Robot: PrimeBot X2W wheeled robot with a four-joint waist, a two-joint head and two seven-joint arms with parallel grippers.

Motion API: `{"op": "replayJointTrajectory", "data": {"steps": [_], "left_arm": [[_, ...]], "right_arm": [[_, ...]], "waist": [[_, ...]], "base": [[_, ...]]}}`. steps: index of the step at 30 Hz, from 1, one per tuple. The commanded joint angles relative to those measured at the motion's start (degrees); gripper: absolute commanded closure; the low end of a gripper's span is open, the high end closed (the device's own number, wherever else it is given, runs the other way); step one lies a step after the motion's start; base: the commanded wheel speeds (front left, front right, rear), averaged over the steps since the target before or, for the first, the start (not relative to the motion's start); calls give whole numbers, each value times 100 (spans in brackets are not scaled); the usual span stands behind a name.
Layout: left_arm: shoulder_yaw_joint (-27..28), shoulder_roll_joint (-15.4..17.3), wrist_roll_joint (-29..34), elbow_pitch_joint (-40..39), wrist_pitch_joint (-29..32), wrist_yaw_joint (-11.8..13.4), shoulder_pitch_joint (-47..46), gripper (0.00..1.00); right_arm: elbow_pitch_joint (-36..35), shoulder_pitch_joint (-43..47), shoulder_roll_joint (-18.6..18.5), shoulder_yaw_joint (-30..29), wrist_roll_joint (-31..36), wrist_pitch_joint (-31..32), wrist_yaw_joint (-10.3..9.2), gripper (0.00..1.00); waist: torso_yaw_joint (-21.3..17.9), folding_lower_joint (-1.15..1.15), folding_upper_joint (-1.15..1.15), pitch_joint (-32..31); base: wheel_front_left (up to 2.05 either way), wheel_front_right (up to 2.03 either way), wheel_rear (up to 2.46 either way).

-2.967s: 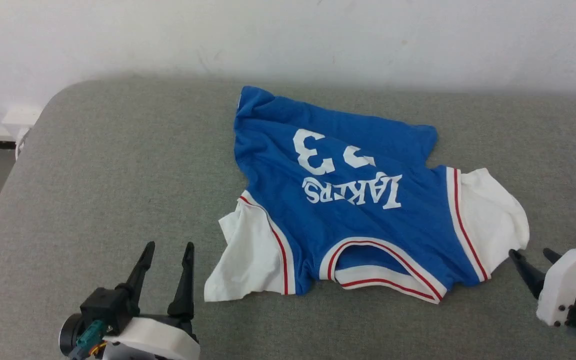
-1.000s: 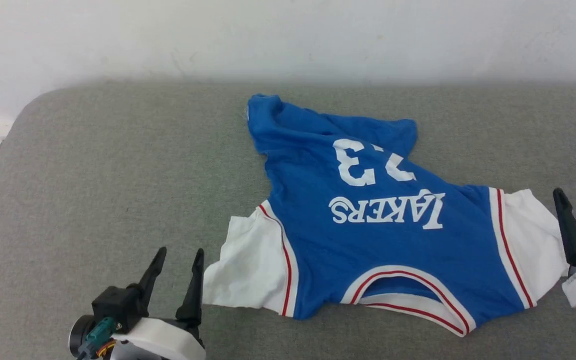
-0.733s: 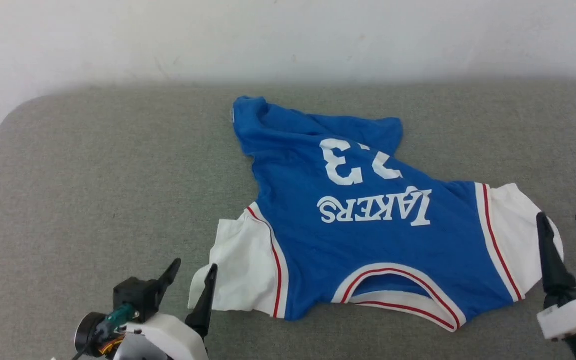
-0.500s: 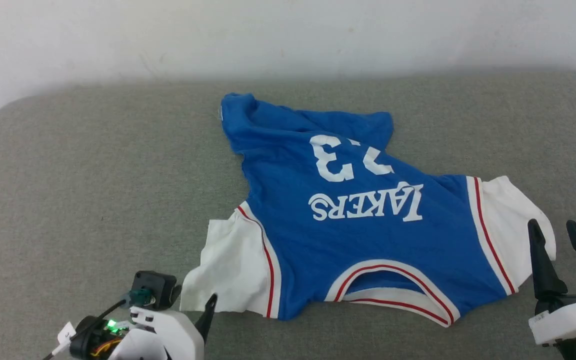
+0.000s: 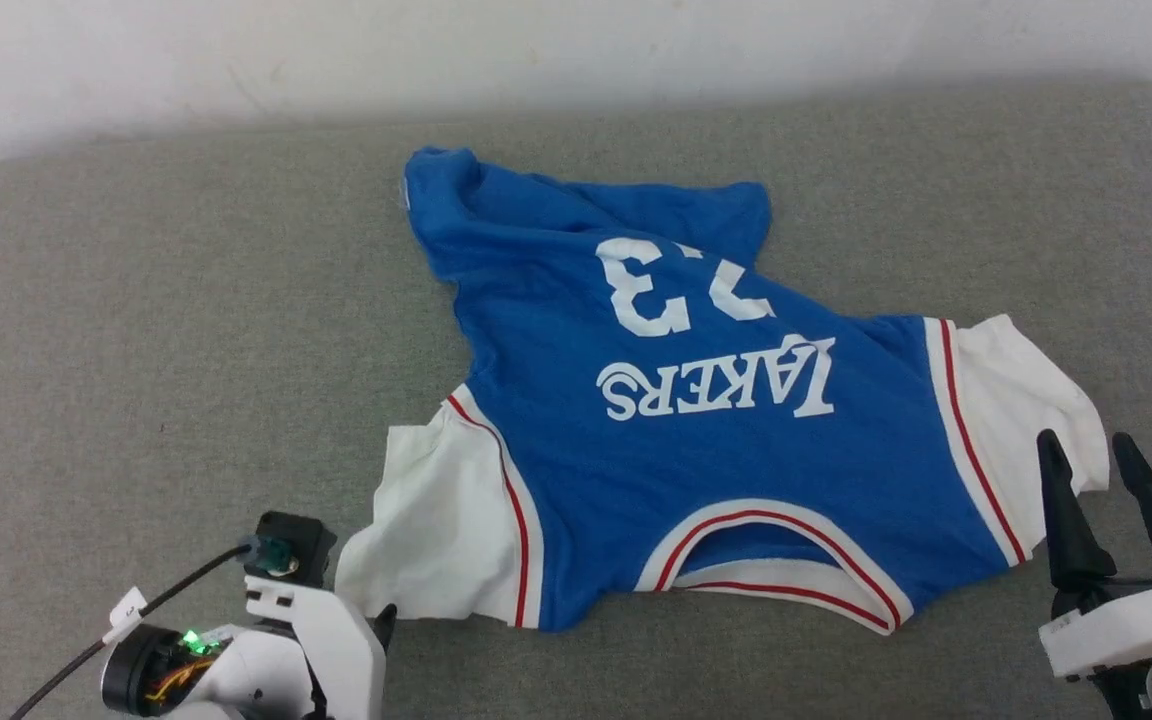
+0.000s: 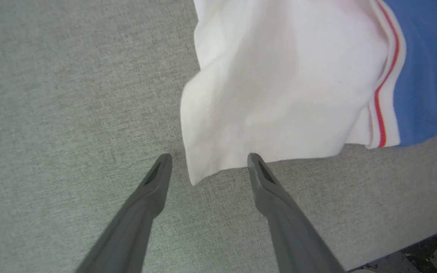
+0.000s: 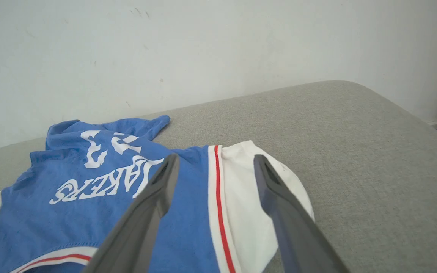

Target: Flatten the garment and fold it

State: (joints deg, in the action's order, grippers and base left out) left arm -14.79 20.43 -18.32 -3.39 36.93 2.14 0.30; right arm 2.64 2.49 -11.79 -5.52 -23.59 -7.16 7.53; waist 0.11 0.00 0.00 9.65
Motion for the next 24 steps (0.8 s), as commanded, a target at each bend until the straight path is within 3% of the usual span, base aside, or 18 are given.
{"op": "replayJointTrajectory", "data": {"steps": [1, 9, 10, 11, 12, 18, 24], "left_arm": [[-5, 43, -22, 56, 61, -26, -118, 0], [-75, 39, -94, 457, 205, -90, -343, 0], [-86, 24, -127, 520, 228, -105, -352, 7], [-112, 14, -171, 576, 275, -142, -349, 73], [-127, -4, -231, 608, 310, -180, -345, 100], [8, -89, -374, 541, 80, -98, -303, 100], [423, -239, -543, -59, -677, 149, -96, 100]], "right_arm": [[-11, -101, 31, -2, -47, -18, -4, 0], [30, -223, 31, -35, -57, -61, -4, 0], [46, -227, 35, -43, -54, -62, -4, 0], [65, -231, 35, -48, -50, -62, -4, 0], [84, -236, 33, -52, -48, -63, -4, 0], [227, -201, -44, -101, -25, 92, -4, 0], [301, -36, -337, 3, 24, 1137, -4, 0]], "waist": [[-38, 0, 0, 98], [-100, 0, 0, 281], [-100, 0, 0, 293], [-98, 0, 0, 299], [-94, 0, 0, 302], [-14, 0, 0, 169], [104, 0, 0, -55]], "base": [[0, 0, 0], [0, 0, 0], [0, 0, 0], [0, 0, 0], [0, 0, 0], [0, 0, 0], [0, 0, 0]]}}
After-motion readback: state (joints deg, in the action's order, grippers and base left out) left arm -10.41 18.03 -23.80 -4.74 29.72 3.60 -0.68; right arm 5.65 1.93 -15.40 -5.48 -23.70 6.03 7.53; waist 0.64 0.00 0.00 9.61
